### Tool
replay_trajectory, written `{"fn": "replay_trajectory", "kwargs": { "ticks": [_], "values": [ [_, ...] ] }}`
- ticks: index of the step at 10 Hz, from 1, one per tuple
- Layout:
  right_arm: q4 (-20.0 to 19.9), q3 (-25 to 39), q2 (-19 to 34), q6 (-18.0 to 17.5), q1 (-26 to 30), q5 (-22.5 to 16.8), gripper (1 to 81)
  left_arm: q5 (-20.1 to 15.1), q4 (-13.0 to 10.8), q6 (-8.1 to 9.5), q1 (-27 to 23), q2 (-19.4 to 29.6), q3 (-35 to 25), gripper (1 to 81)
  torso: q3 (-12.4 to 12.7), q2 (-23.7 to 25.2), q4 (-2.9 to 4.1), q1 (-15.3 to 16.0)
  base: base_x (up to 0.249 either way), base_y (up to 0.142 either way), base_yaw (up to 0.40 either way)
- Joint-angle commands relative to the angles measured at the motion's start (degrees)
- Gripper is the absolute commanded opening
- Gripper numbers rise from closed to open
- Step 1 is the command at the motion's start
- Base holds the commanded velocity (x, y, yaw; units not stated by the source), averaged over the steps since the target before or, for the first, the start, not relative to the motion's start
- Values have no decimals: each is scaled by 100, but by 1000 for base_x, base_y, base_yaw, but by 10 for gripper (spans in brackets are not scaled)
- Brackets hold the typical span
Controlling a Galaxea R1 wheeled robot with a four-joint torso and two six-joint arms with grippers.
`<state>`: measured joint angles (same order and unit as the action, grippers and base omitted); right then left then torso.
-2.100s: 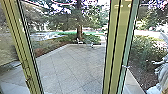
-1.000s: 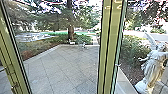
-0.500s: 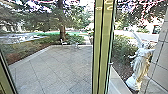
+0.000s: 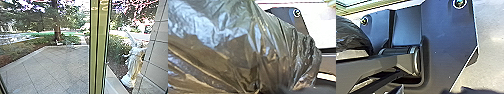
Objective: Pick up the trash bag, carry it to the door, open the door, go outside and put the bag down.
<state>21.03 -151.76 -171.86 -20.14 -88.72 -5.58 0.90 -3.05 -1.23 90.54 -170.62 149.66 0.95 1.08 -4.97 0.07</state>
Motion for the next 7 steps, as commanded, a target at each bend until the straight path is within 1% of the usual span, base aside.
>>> {"fn": "replay_trajectory", "kwargs": {
  "ticks": [1,3,7],
  "values": [
    [24,25,-35,124,351,-294,811,-301,-38,0,-260,19,-42,10,0,0,0,0,0,0,0],
    [15,16,-61,142,368,-312,811,-301,-3,0,-260,28,-42,10,0,0,0,0,0,0,0],
    [6,-2,-61,133,342,-277,811,-301,-20,0,-260,-8,-42,10,0,0,0,0,0,0,0]
  ]
}}
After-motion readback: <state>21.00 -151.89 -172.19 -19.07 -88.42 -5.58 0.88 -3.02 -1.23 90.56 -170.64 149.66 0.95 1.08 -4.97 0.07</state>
